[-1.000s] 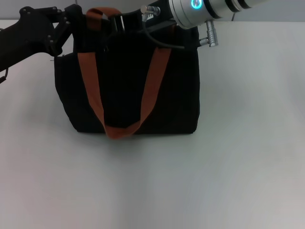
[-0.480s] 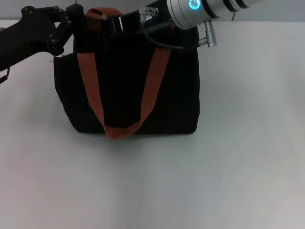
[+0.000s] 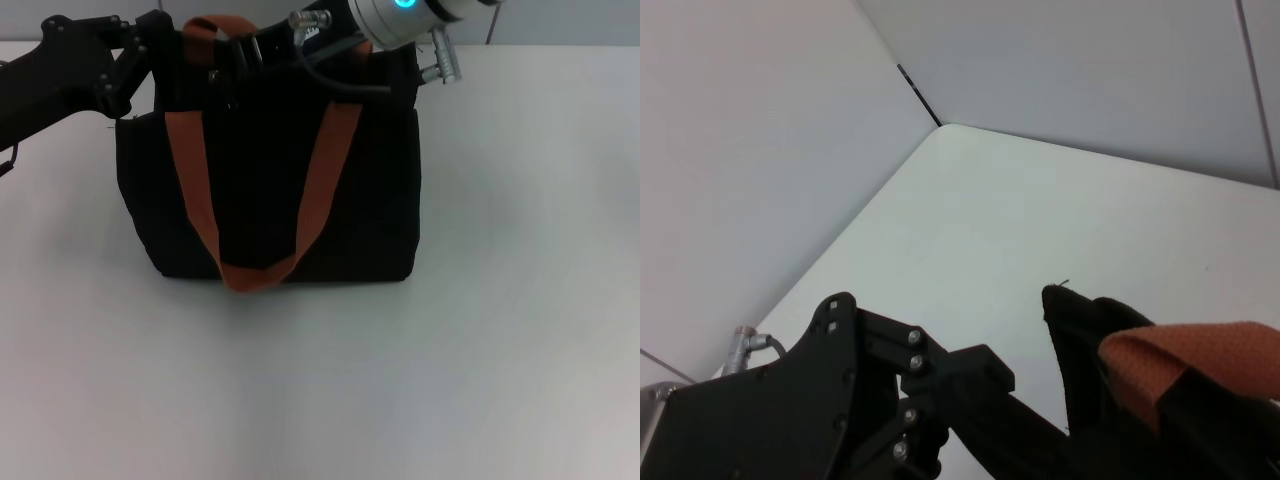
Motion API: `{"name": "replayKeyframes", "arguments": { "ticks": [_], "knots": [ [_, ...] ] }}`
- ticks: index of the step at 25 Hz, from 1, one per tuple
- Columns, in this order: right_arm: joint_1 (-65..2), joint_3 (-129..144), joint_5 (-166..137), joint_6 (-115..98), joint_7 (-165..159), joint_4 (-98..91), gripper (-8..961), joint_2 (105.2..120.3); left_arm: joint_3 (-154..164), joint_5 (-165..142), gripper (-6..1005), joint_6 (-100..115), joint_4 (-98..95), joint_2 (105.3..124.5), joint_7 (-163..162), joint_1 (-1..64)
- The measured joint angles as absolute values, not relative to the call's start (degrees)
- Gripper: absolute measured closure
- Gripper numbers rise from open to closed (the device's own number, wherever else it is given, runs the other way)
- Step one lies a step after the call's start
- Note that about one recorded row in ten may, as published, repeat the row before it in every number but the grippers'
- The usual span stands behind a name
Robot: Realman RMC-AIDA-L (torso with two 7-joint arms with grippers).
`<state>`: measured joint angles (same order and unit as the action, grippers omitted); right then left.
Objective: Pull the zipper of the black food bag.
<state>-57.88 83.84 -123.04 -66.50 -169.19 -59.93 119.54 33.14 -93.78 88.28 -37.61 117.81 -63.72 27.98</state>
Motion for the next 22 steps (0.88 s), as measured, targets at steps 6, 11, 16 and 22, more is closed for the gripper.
{"name": "replayKeyframes", "arguments": {
  "ticks": [6, 11, 16, 22],
  "knots": [
    [-59.6, 83.3, -125.2, -67.9, -169.4, -59.9, 956, 119.53, 33.1, -93.8, 972, 88.4, -37.5, 117.72, -63.7, 27.9],
    [-61.5, 83.2, -126.7, -68.6, -169.5, -58.6, 955, 119.55, 33.1, -93.8, 972, 88.4, -37.5, 117.76, -63.7, 27.9],
    [-63.0, 82.1, -129.6, -70.0, -169.5, -58.1, 955, 119.62, 33.2, -93.8, 971, 88.4, -37.6, 117.78, -63.7, 27.9],
    [-63.2, 81.3, -131.0, -70.5, -169.6, -58.1, 955, 119.70, 33.2, -93.8, 971, 88.2, -37.5, 117.75, -63.7, 28.0]
  ]
}}
